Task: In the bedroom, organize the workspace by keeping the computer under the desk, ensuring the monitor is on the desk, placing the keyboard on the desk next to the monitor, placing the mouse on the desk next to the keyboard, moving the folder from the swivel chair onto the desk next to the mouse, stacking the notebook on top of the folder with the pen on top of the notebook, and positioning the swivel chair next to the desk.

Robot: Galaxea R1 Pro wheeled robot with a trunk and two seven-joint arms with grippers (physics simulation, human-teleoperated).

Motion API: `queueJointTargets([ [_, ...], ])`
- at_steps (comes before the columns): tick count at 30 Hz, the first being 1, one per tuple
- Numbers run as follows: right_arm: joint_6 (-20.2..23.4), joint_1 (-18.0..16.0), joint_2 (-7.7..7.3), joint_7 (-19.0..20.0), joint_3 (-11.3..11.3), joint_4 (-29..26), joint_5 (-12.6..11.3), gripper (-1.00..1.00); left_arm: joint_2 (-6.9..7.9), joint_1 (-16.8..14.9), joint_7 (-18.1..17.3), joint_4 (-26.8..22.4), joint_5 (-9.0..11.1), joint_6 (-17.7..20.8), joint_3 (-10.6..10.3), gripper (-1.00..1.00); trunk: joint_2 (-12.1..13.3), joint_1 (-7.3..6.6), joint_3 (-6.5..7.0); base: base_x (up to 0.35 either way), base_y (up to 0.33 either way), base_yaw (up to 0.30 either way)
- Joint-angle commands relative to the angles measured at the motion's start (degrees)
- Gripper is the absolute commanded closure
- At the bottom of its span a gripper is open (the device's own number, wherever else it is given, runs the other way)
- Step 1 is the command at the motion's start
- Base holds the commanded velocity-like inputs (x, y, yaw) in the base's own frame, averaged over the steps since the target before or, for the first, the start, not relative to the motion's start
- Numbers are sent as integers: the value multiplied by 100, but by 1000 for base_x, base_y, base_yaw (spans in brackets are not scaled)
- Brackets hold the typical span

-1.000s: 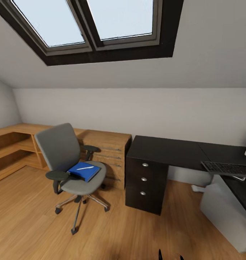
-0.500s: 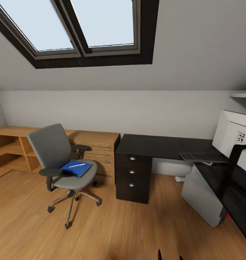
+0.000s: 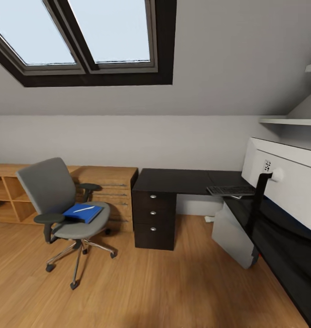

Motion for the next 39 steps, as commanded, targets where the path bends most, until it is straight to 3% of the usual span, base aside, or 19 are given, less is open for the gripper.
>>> queueJointTargets([
  [1,-31,113,-38,10,-36,8,10,-100,4,-2,8,96,7,-27,-2,-100,-3,-1,-2,-11,0,-224],
  [6,-48,351,-158,9,-37,13,12,-100,29,-2,-6,490,2,-410,-6,-100,-3,-1,17,-5,0,-228],
  [11,-57,554,-229,12,-37,19,5,-100,31,7,-113,751,5,-1150,-10,-100,-3,-1,30,-1,0,-261],
  [15,-103,739,-256,28,-37,23,4,-100,4,14,-543,810,6,-1409,-11,-100,-3,-1,32,0,0,-287],
  [26,-169,831,-246,48,-37,20,12,-100,3,15,-679,813,14,-1450,-11,-100,-3,-1,32,-167,0,-278],
  [39,-77,862,-280,40,-37,24,4,-100,-10,15,-681,811,13,-1445,-11,-100,-3,-1,32,-322,-55,-32],
])
